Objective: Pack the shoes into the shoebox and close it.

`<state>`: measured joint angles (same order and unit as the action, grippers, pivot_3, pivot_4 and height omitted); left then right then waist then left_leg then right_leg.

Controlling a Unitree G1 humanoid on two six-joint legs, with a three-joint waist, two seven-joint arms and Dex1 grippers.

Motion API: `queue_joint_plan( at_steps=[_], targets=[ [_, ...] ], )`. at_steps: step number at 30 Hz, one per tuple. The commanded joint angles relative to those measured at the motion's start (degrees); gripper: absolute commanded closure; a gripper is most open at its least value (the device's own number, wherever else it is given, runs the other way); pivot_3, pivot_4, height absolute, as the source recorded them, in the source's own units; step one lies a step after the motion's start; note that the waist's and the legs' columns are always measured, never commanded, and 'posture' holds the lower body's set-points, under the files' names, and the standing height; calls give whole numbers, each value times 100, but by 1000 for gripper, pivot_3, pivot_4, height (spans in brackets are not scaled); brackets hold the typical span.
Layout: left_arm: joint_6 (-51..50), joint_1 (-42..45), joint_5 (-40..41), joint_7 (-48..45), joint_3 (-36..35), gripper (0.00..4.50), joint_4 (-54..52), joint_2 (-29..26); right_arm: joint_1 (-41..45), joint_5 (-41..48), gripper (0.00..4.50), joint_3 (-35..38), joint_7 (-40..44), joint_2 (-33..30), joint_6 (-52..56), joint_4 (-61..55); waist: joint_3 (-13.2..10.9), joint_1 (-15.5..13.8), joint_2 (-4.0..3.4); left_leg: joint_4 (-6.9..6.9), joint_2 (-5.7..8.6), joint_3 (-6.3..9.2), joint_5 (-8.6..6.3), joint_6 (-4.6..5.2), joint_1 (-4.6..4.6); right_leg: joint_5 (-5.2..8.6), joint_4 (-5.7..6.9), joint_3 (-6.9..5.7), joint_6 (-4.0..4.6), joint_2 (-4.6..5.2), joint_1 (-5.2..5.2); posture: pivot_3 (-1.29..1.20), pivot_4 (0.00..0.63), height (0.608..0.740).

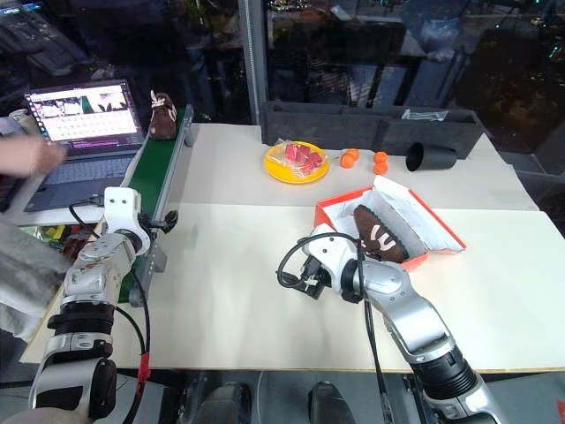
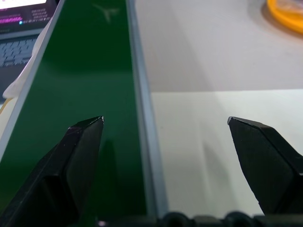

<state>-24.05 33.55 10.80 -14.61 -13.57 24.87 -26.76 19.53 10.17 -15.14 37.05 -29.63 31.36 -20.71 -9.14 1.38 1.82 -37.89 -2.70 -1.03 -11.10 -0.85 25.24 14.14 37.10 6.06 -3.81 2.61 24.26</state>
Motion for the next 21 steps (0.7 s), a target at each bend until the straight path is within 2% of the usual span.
queue_joint_plan(
  at_steps=[1,21],
  targets=[
    [-36,157,-72,80,-47,0,58,-123,-10,-36,22,71,-86,110,-90,-184,0,-3,0,0,0,0,0,0,0,0,1,0,0,0,0,0,150,714],
    [310,578,-200,562,-231,0,379,-214,-50,-112,22,51,-180,251,180,-261,0,-42,1,0,0,1,0,-1,-1,0,2,-1,0,0,0,0,150,714]
  ],
)
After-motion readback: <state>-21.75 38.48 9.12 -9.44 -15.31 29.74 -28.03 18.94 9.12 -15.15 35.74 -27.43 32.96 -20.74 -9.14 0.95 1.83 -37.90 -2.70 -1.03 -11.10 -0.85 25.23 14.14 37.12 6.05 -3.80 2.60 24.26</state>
